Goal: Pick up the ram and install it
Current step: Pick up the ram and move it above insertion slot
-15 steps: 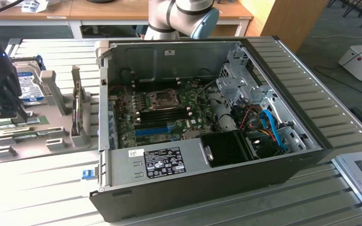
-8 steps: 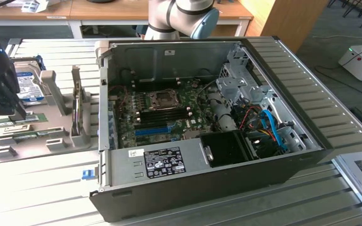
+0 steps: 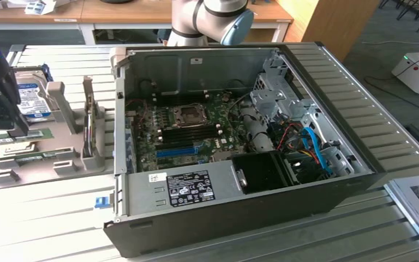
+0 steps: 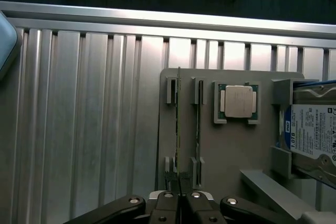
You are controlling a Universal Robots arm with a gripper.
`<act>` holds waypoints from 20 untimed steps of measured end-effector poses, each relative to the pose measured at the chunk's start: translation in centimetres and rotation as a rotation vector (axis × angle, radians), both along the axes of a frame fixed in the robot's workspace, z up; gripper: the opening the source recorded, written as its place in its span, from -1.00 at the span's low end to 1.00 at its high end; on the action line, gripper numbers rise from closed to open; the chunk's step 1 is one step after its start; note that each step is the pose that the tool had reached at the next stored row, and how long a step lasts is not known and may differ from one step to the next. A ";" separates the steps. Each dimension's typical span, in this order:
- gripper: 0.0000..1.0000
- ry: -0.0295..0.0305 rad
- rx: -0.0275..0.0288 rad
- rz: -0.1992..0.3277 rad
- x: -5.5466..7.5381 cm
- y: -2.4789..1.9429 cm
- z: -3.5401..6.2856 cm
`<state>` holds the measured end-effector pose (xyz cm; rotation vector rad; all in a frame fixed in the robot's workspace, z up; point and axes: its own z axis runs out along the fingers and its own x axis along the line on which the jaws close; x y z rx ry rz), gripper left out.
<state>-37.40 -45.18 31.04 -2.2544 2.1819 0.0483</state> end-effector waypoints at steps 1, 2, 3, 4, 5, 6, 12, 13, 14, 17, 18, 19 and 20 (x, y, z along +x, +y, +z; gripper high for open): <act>-0.77 -0.0001 0.0000 0.000 0.0 0.00 0.07; -0.77 -0.0001 0.0001 0.000 0.0 0.00 0.14; -0.77 -0.0002 0.0001 0.000 0.0 0.00 0.20; -0.77 -0.0002 0.0001 0.000 0.0 0.00 0.25; -0.77 -0.0001 0.0001 0.000 0.0 0.00 0.31; -0.77 -0.0001 0.0001 0.000 0.0 0.00 0.38; -0.77 -0.0001 0.0001 0.000 0.0 0.00 0.82; -0.77 -0.0001 0.0001 0.000 0.0 0.00 0.87; -0.77 -0.0002 0.0002 0.000 0.0 0.00 0.91; -0.77 0.0000 0.0000 0.000 0.0 0.00 1.10; -0.77 0.0000 0.0000 0.000 0.0 0.00 1.19; -0.77 0.0000 0.0000 0.000 0.0 0.00 1.27; -0.77 -0.0001 0.0001 0.000 0.0 0.00 1.34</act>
